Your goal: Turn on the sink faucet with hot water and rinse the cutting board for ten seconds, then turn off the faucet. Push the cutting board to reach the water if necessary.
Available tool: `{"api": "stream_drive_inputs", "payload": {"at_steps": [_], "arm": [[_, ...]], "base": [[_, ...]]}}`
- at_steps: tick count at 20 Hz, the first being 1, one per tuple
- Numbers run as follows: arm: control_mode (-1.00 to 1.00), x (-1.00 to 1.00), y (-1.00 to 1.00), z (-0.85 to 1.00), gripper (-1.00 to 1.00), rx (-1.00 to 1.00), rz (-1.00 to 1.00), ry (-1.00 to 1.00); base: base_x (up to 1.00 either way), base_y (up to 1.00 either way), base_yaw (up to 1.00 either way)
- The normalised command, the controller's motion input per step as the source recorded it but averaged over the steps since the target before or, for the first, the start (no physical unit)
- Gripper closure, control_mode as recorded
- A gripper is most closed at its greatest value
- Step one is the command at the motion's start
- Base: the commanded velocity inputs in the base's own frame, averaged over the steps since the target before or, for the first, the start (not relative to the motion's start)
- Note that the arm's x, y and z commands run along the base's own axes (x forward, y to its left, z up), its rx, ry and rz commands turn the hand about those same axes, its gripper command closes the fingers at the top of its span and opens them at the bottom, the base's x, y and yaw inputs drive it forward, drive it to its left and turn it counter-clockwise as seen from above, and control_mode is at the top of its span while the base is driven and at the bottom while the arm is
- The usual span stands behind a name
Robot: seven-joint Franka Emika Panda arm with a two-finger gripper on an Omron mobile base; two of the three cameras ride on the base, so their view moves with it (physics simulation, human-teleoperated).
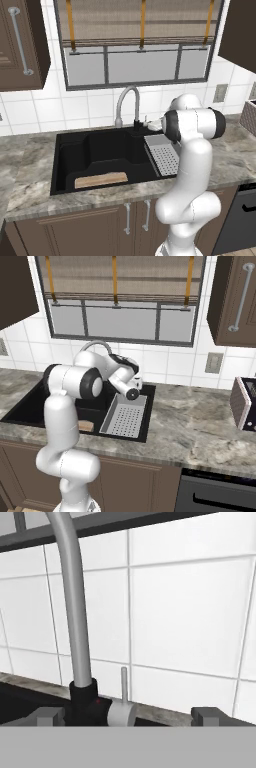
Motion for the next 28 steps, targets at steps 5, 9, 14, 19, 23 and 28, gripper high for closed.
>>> {"api": "stream_drive_inputs", "payload": {"at_steps": [5,9,14,19,23,28], "arm": [[-1.00,0.02,0.00,0.00,-1.00,0.00,-0.21,0.00],[-1.00,0.13,0.01,0.00,-1.00,0.00,-0.06,0.00],[-1.00,0.16,0.01,-0.02,-1.00,0.00,0.00,0.00],[-1.00,0.09,0.00,-0.08,-1.00,0.00,0.00,0.00],[-1.00,0.04,0.00,-0.08,-1.00,0.00,0.00,0.00],[-1.00,0.03,0.00,-0.08,-1.00,0.00,0.00,-0.01]], "base": [[0.00,0.00,0.00],[0.00,0.00,0.00],[0.00,0.00,0.00],[0.00,0.00,0.00],[0.00,0.00,0.00],[0.00,0.00,0.00]]}}
